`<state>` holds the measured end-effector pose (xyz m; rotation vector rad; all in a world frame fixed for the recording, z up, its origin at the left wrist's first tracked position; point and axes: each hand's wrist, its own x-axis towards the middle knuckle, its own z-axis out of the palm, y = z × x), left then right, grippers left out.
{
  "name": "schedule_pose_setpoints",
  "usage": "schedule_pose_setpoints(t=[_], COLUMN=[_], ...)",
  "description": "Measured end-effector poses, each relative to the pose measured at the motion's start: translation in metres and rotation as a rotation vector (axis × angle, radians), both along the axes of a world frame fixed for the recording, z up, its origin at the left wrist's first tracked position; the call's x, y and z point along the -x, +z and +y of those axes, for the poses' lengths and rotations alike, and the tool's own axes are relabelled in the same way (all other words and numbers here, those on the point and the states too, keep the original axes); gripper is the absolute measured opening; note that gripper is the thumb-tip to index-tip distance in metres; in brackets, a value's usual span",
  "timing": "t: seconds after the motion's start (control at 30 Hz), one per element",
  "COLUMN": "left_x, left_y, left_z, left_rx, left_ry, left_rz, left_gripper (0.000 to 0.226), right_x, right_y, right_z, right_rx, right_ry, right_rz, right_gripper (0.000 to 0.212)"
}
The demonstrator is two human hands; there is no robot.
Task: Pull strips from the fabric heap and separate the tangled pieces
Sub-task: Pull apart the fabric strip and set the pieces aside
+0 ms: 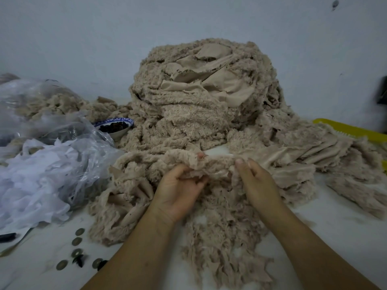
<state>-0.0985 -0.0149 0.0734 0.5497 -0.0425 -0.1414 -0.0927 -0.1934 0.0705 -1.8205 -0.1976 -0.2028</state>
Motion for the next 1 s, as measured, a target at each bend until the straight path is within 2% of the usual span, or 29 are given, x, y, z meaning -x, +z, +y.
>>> schedule_pose_setpoints(t=[0.03, 0.07, 0.13, 0.2, 0.23, 0.37, 0.53, 0.6, 0.67, 0.73, 0.8, 0.87, 0.93, 1.0], left_x=[0.000, -0.001, -0.001, -0.002, -0.001, -0.002, -0.006, -0.007, -0.008, -0.008, -0.009, -0.006, -0.004, -0.001], left_y=[0.000, -0.001, -0.001, -0.002, -0.002, 0.000, -0.002, -0.004, -0.005, -0.005, -0.003, 0.001, 0.000, 0.000], left_z=[-0.001, -0.001, -0.001, 0.000, 0.000, 0.002, 0.004, 0.003, 0.001, -0.001, -0.001, 0.000, -0.001, -0.004], left_rx=[-0.006, -0.011, -0.031, -0.052, -0.054, -0.115, -0.251, -0.430, -0.567, -0.552, -0.417, -0.288, -0.331, -0.460], left_ry=[0.005, 0.007, 0.021, 0.043, 0.055, 0.121, 0.210, 0.281, 0.337, 0.350, 0.271, 0.164, 0.132, 0.125], left_rz=[0.009, 0.012, 0.005, 0.006, 0.009, -0.036, -0.085, -0.085, -0.087, -0.037, -0.025, -0.090, -0.105, -0.074], left_gripper=[0.021, 0.019, 0.021, 0.022, 0.020, 0.027, 0.041, 0.049, 0.046, 0.045, 0.033, 0.023, 0.041, 0.041], right_x=[0.000, -0.001, -0.008, -0.013, -0.019, -0.021, -0.021, -0.019, -0.017, -0.015, -0.014, -0.015, -0.012, -0.010], right_y=[0.001, 0.003, 0.003, 0.004, 0.000, -0.001, 0.000, 0.001, 0.000, -0.001, -0.004, -0.005, -0.004, -0.004], right_z=[0.000, -0.001, -0.005, -0.011, -0.015, -0.018, -0.017, -0.019, -0.020, -0.017, -0.014, -0.011, -0.007, -0.005], right_rx=[-0.069, -0.135, -0.261, -0.340, -0.368, -0.475, -0.473, -0.434, -0.326, -0.183, -0.059, 0.074, 0.156, 0.212], right_ry=[-0.013, -0.038, -0.106, -0.155, -0.169, -0.210, -0.263, -0.254, -0.232, -0.195, -0.164, -0.111, -0.086, -0.066], right_rz=[0.024, 0.044, 0.071, 0.067, 0.062, 0.135, 0.092, 0.066, 0.064, 0.069, 0.040, -0.020, -0.050, -0.103], right_gripper=[0.066, 0.057, 0.023, 0.036, 0.036, 0.023, 0.022, 0.021, 0.031, 0.043, 0.043, 0.029, 0.006, 0.034])
